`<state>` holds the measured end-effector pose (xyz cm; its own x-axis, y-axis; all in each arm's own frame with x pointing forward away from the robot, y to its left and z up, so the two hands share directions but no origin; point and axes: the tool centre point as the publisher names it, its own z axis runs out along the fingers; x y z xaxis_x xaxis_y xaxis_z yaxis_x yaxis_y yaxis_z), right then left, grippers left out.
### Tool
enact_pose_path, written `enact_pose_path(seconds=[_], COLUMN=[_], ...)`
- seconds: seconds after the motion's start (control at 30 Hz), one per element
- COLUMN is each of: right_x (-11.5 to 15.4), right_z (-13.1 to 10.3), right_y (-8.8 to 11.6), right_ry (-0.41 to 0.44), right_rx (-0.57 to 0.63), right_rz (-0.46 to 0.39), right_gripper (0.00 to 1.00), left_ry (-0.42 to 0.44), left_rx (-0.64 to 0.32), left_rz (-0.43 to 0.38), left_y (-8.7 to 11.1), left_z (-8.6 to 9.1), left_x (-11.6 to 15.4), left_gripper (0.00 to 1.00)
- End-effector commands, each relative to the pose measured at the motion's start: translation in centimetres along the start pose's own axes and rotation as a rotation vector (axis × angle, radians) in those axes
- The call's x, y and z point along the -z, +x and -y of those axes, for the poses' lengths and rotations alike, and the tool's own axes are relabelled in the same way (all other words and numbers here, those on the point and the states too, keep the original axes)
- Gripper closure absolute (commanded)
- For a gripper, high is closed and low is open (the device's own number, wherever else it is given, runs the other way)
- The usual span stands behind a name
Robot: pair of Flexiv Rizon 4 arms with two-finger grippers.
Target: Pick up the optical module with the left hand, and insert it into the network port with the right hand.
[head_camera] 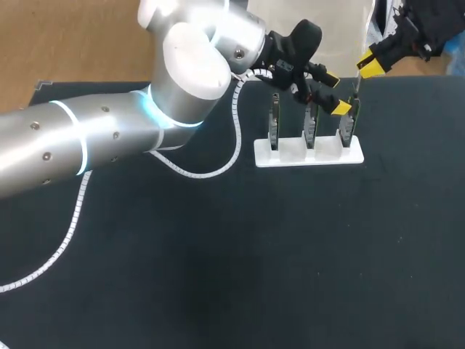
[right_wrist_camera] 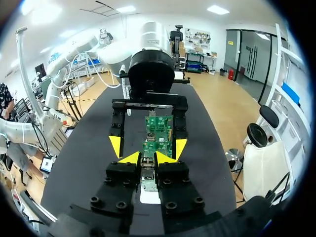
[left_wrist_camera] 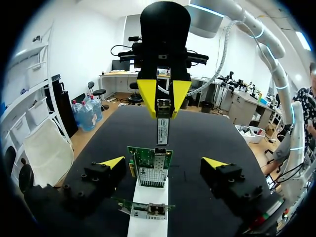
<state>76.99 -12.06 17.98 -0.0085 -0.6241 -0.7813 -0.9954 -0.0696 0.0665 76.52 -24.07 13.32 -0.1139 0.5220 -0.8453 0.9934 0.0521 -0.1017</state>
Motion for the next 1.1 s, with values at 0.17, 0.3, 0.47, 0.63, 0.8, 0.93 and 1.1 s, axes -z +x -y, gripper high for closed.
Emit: enact_pose_path(seconds=[0.17,0.3,0.47,0.63,0.8,0.93,1.1], right_x=[-0.4,-0.6,-0.8,-0.7,-0.7,-0.7,-0.8], right_z=[-0.4,-0.3,-0.2,0.0,0.3,0.4,0.5], right_y=[0.0,0.0,0.1,0.2,0.4,0.5,0.6], right_ry=[0.041,0.043,0.042,0.045,0.048,0.042,0.034], right_rx=[-0.014,-0.019,-0.024,-0.024,-0.020,-0.021,-0.020], right_rz=[0.005,0.007,0.005,0.000,-0.010,-0.006,-0.007], right_gripper=[1.00,1.00,1.00,1.00,1.00,1.00,1.00], left_ry=[0.003,0.003,0.003,0.003,0.003,0.003,0.003], left_rx=[0.002,0.002,0.002,0.002,0.002,0.002,0.002], left_rz=[-0.005,-0.005,-0.005,-0.005,-0.005,-0.005,-0.005], left_y=[-0.1,-0.1,-0.1,-0.1,-0.1,-0.1,-0.1], left_z=[-0.2,-0.2,-0.2,-0.2,-0.2,-0.2,-0.2], left_x=[-0.1,-0.1,-0.1,-0.1,-0.1,-0.1,-0.1], left_gripper=[0.00,0.00,0.00,0.00,0.00,0.00,0.00])
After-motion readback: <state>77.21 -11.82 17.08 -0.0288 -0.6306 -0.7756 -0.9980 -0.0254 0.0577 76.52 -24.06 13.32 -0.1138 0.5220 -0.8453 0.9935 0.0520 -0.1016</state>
